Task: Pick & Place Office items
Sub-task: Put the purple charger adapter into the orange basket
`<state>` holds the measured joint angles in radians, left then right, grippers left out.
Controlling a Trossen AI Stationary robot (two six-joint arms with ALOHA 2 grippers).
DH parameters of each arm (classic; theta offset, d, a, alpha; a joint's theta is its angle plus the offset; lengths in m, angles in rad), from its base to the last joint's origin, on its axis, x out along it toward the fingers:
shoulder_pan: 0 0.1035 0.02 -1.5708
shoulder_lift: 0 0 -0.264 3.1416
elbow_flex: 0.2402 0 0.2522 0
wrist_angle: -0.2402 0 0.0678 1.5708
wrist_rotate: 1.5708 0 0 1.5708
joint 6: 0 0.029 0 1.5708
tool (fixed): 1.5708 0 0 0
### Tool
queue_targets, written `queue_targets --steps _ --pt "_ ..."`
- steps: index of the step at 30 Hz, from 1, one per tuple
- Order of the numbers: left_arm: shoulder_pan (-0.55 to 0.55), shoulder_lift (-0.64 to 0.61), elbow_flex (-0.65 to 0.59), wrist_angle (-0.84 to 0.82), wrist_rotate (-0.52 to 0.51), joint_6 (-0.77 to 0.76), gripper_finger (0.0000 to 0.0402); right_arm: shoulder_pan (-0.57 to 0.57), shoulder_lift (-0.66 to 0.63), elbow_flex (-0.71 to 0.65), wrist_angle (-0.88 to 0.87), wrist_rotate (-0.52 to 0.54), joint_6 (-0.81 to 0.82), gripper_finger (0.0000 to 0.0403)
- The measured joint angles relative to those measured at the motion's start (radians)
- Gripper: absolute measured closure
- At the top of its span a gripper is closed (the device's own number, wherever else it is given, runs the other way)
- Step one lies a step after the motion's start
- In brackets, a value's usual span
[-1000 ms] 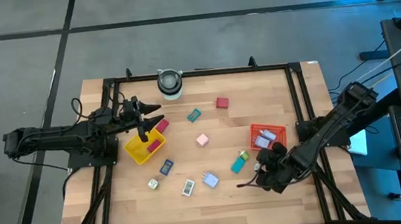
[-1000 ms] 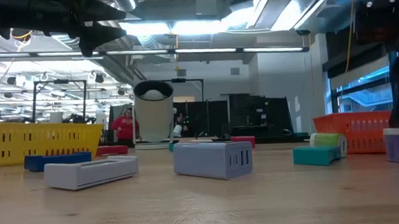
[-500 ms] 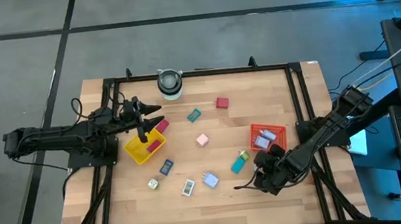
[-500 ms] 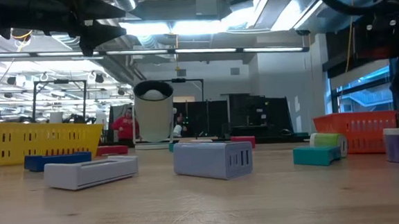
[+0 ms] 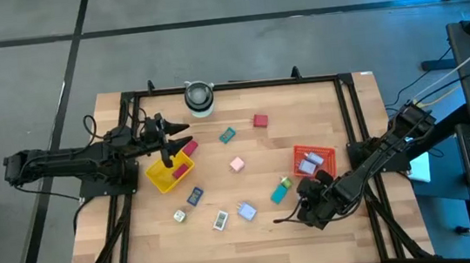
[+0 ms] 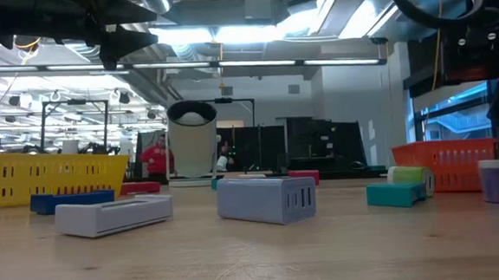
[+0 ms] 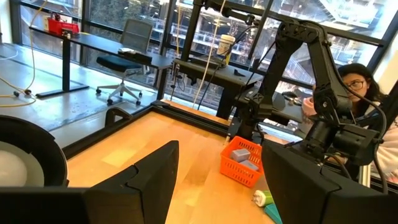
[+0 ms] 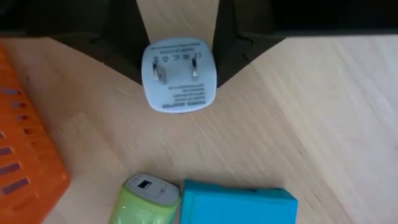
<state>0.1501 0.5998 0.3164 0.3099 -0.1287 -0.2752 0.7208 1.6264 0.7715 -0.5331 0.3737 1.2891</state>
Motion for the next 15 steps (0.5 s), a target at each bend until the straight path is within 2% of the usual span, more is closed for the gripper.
queue_targets --steps 3,15 --pt "0.0 0.0 0.0 0.0 0.0 0.0 0.0176 0.0 0.0 0.0 0.003 0.001 -0.003 0.0272" --pt "0.0 0.0 0.0 0.0 0.0 0.0 0.0176 -0.004 0.0 0.0 0.013 0.003 0.001 0.0272"
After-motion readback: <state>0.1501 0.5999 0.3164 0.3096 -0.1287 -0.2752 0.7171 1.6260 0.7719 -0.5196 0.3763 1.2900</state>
